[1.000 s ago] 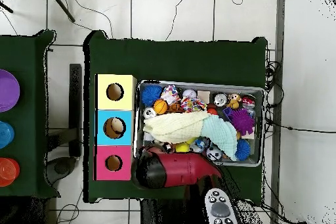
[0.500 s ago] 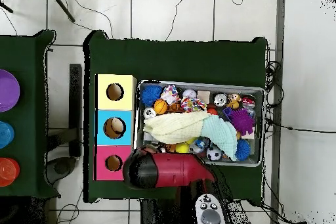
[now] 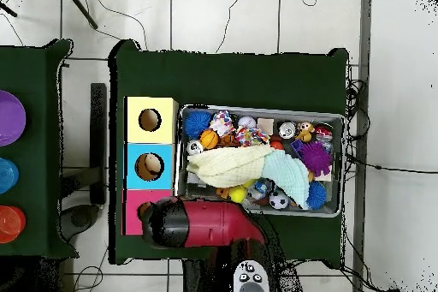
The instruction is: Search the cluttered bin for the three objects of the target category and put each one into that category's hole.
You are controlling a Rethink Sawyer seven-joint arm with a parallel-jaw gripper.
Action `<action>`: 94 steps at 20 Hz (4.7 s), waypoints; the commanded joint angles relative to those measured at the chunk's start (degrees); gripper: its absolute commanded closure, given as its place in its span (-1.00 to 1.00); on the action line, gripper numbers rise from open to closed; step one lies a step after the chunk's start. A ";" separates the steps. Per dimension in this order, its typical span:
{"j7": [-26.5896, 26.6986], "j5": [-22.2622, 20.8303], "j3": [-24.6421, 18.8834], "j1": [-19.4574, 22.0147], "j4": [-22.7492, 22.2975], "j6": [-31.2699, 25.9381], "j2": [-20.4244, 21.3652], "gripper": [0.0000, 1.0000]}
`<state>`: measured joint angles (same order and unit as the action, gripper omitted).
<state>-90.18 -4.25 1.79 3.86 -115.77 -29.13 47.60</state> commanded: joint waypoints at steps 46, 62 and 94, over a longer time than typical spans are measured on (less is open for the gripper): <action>-31.37 20.89 6.09 -12.37 11.83 -12.44 -5.54 1.00; -36.61 21.05 11.56 -12.07 24.92 -17.14 -13.46 1.00; -41.88 22.02 11.81 -13.89 46.14 -26.07 -24.54 1.00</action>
<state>-118.02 16.36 15.36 -11.29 -69.77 -51.21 25.38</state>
